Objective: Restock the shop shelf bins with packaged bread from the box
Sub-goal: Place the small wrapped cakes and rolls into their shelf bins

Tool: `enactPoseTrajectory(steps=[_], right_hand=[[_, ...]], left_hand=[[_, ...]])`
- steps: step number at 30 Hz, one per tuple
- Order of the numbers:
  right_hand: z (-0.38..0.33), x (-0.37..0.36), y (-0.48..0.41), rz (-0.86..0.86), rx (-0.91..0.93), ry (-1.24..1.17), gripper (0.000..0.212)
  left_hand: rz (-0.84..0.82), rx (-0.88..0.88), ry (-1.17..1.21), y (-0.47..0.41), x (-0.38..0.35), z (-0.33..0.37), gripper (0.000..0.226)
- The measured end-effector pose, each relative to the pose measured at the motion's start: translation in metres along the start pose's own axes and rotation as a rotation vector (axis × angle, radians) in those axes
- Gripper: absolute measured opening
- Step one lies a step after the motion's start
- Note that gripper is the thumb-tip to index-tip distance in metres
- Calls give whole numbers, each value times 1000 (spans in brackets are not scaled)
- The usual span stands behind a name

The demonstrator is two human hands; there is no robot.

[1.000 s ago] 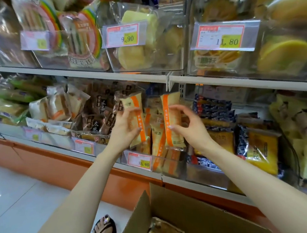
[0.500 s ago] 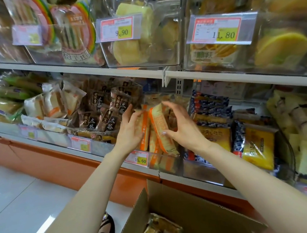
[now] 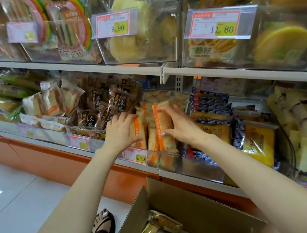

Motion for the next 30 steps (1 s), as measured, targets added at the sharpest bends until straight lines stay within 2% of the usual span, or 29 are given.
enactPoseTrajectory(steps=[2, 4, 6, 10, 13, 20, 24, 30], right_hand=[[2, 4, 1, -20, -29, -22, 90], [4, 5, 1, -17, -47, 73, 93], [5, 4, 2, 6, -36, 175, 83], [2, 9, 5, 61, 29, 230, 57], [-1, 16, 6, 102, 54, 277, 47], [9, 19, 11, 80, 9, 197, 28], [-1, 21, 22, 52, 42, 175, 26], [-6, 10, 28, 45, 70, 265, 28]], left_hand=[[10, -36, -7, 1, -1, 4, 79], [33, -73, -24, 0, 0, 9, 74], [22, -61, -32, -2, 2, 11, 69], [-45, -36, 0, -2, -3, 11, 68], [-66, -40, 37, -2, -5, 15, 68], [-37, -32, 72, -2, 3, 12, 51], [-10, -46, 120, -2, 3, 15, 43], [3, -14, 8, 3, -8, 14, 42]])
Point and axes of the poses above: each hand's wrist, its own y-axis away from the middle knuckle, its own x-axis out of the back of the hand, z = x × y, the point moved 8 cm from there along -y, towards the middle knuckle, and after that the axes turned 10 degrees about -x, right-handed, at the moved point
